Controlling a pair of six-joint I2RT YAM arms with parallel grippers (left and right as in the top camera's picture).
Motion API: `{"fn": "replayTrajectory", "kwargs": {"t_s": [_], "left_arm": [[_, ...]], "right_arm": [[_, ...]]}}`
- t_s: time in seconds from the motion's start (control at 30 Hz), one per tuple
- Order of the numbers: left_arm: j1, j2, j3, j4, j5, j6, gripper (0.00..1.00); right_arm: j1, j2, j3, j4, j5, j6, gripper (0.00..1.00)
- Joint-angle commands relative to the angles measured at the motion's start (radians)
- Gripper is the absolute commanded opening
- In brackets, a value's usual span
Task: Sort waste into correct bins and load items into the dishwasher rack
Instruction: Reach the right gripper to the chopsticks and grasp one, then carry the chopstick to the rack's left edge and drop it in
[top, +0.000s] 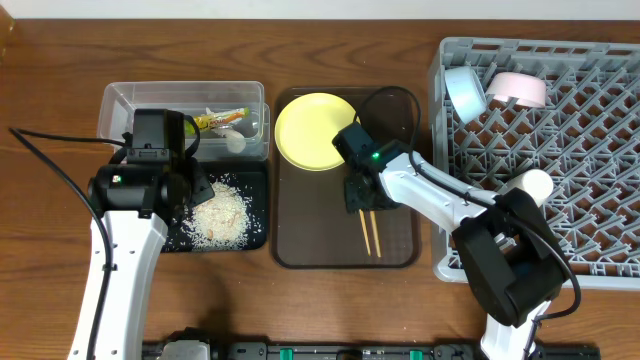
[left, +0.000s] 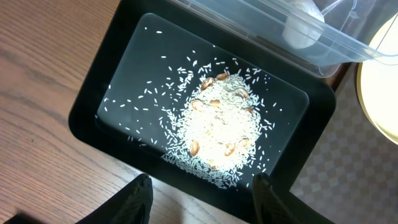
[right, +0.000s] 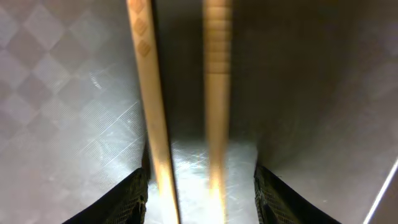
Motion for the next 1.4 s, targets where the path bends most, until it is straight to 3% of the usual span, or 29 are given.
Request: {"fn": "replayTrajectory", "kwargs": {"t_s": [0.0,0.47,1.07,1.37], "left_arm": [[0.005,0.000,0.002,-0.005,-0.002,-0.013,0.54],[0.005,0.000,0.002,-0.005,-0.002,-0.013,0.54],[0.005,0.000,0.002,-0.005,-0.002,-0.013,0.54],[0.005,0.000,0.002,-0.005,-0.002,-0.013,0.55]], "right_arm": [[0.010,0.034,-0.005,-0.004,0.024,0.031,0.54],[-0.044,-0.150,-0.003,-0.018,0.108,-0.041,0.56],[-0.039,-0.051,-0.083,0.009,0.071,-0.029,0.50],[-0.029,-0.035,-0.097,0.018,0.055,-0.025,0.31]]}}
